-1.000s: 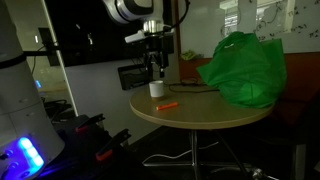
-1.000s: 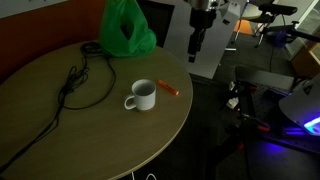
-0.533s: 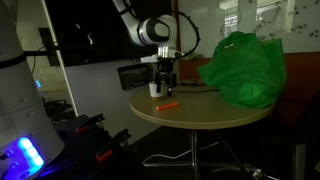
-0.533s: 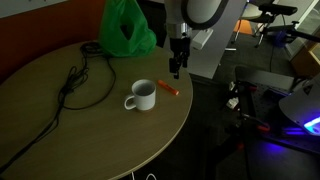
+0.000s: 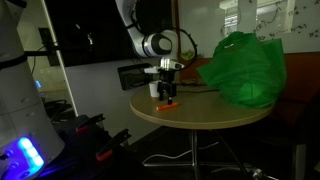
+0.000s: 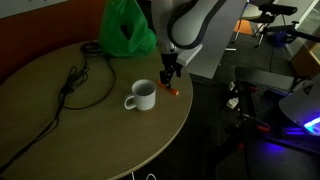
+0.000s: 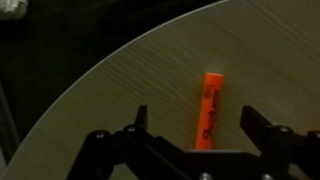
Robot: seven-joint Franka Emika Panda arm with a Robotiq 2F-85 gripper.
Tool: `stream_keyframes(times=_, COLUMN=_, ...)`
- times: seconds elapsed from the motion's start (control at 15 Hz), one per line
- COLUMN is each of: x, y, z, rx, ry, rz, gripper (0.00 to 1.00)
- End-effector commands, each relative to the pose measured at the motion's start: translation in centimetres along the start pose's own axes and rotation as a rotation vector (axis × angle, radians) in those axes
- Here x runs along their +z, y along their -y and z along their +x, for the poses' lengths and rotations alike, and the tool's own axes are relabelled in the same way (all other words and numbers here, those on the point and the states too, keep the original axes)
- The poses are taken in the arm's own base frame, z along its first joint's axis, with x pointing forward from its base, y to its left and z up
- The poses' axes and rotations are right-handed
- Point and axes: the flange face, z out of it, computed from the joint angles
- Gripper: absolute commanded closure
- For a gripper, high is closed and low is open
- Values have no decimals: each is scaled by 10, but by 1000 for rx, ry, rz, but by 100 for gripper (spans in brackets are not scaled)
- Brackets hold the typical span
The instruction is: Put the marker in the mug
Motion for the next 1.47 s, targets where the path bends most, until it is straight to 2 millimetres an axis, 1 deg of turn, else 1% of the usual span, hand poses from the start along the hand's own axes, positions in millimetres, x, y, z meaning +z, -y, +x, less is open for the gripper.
stream_keyframes(times=0.0, x=4, y=2, z=12, rx=36, ry=-23, rz=0, gripper=0)
stream_keyframes(times=0.27, x=8, y=6, z=23, rx=26, ry=-40, rz=-4, gripper=0)
stream_keyframes(times=0.33, x=9, y=7, z=25, rx=24, ry=-52, rz=-5, gripper=4)
stream_keyframes(times=0.4, x=10, y=8, z=27, rx=20, ry=-64, rz=-9, gripper=19)
stream_keyframes(times=0.47, x=12, y=9, z=29, rx=23, ry=-75, rz=-7, gripper=28)
stream_keyframes(times=0.53, x=15, y=10, z=29, rx=24, ry=-84, rz=-8, gripper=32)
stream_keyframes(times=0.73, x=23, y=12, z=28, rx=22, ry=-99, rz=-15, gripper=58)
stream_keyframes(times=0.8, x=23, y=14, z=28, rx=18, ry=-106, rz=-17, gripper=64)
stream_keyframes(times=0.87, x=22, y=16, z=26, rx=17, ry=-109, rz=-19, gripper=70)
stream_keyframes(times=0.93, x=21, y=18, z=25, rx=20, ry=-111, rz=-22, gripper=79)
stream_keyframes(times=1.13, x=9, y=15, z=20, rx=-28, ry=-95, rz=-27, gripper=99)
stream_keyframes(times=1.2, x=3, y=12, z=17, rx=-55, ry=-93, rz=-26, gripper=99)
stream_keyframes(times=1.27, x=-3, y=9, z=14, rx=-103, ry=-101, rz=-23, gripper=95)
stream_keyframes(times=1.4, x=-21, y=5, z=7, rx=-229, ry=-154, rz=-28, gripper=95)
